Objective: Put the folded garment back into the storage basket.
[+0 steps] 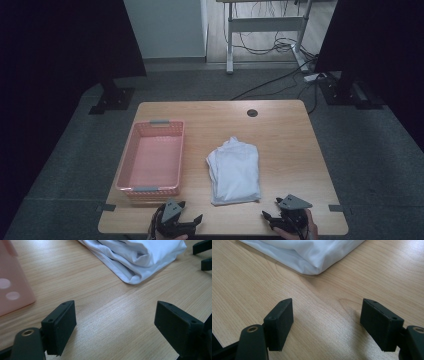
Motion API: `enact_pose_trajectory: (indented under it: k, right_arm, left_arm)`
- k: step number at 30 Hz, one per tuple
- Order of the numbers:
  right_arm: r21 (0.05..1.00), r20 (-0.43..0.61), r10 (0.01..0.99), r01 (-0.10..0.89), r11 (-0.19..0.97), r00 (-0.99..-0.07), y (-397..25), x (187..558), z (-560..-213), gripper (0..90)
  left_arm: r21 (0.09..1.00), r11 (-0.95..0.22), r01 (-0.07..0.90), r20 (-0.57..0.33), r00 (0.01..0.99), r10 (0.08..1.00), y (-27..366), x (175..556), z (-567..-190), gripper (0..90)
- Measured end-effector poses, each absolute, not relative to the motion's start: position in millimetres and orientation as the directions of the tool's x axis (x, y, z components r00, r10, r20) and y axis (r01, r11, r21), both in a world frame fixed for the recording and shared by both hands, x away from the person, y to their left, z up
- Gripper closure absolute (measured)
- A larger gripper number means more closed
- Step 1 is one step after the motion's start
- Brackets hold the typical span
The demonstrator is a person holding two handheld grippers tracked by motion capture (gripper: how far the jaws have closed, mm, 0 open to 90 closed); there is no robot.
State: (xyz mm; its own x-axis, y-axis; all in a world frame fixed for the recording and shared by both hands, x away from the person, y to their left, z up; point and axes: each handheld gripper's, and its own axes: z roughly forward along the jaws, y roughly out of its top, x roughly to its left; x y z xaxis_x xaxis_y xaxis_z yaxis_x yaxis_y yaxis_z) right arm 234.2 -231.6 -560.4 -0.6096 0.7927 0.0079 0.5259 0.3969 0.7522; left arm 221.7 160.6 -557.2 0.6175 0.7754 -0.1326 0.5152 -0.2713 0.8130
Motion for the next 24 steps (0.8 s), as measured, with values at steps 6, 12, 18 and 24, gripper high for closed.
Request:
enact_pose_trajectory:
  k: [6,12,18,24]
  right_arm:
    - [0.752,0.008,0.791,0.525,0.398,-0.611,-231.2,235.1,-560.6,24.9]
    - [0.752,0.008,0.792,0.526,0.398,-0.611,-230.7,236.2,-560.8,23.5]
    - [0.753,0.007,0.794,0.526,0.396,-0.608,-230.1,236.3,-561.1,22.7]
    - [0.751,0.008,0.796,0.530,0.395,-0.605,-228.9,237.2,-561.0,21.9]
  left_arm:
    - [0.814,-0.274,0.512,-0.125,0.616,0.778,161.4,222.3,-557.0,17.1]
    - [0.817,-0.271,0.509,-0.117,0.606,0.787,162.2,221.9,-556.1,17.6]
    - [0.818,-0.274,0.505,-0.107,0.604,0.790,161.5,221.7,-555.5,18.0]
    - [0.822,-0.269,0.501,-0.101,0.594,0.798,162.8,221.5,-554.6,18.6]
